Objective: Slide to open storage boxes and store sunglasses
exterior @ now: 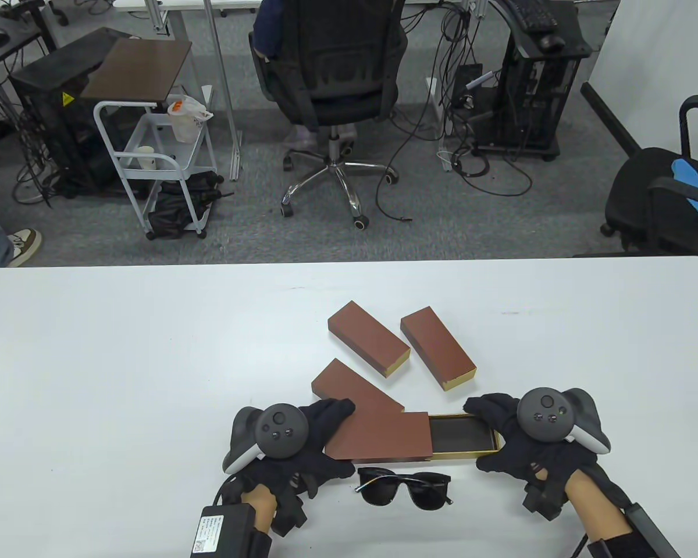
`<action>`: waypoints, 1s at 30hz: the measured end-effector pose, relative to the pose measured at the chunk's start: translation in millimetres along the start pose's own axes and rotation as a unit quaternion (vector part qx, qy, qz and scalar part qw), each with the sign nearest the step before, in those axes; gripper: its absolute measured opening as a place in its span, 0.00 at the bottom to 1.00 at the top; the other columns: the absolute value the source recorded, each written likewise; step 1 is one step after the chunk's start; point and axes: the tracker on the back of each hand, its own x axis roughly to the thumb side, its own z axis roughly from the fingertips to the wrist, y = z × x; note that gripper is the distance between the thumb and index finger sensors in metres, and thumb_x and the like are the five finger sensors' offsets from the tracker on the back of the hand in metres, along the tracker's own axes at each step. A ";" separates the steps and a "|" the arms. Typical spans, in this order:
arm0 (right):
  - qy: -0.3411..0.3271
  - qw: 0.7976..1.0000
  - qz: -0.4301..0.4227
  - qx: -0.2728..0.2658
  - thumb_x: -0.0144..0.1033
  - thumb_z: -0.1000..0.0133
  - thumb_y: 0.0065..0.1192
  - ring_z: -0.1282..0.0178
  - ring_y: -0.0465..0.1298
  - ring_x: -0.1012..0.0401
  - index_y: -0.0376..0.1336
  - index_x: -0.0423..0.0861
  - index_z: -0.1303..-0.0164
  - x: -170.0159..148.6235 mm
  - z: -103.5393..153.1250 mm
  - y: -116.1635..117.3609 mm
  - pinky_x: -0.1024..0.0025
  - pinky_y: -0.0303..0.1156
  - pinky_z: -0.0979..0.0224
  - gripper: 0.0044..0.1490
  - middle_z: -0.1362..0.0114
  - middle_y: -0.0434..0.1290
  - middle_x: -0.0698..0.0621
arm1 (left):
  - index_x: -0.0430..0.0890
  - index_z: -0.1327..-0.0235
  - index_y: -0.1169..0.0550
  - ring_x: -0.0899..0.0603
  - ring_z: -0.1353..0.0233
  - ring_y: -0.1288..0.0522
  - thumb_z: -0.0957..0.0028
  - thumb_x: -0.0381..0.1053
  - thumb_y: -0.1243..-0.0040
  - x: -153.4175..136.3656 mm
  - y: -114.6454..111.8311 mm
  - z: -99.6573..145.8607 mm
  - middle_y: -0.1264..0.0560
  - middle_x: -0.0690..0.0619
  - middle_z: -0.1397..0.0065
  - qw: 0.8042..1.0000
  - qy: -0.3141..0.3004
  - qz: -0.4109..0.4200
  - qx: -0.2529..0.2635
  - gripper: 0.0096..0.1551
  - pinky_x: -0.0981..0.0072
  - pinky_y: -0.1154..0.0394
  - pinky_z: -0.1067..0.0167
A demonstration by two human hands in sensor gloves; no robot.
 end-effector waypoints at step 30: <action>-0.053 0.982 -0.140 -0.117 0.48 0.69 0.83 0.34 0.71 0.47 0.54 0.56 0.32 11.2 8.8 -11.9 0.52 0.72 0.31 0.56 0.26 0.59 0.44 | 0.49 0.18 0.52 0.43 0.48 0.20 0.46 0.69 0.60 -29.9 -24.7 8.1 0.26 0.45 0.35 0.819 0.138 0.555 0.053 0.47 0.50 0.23 0.52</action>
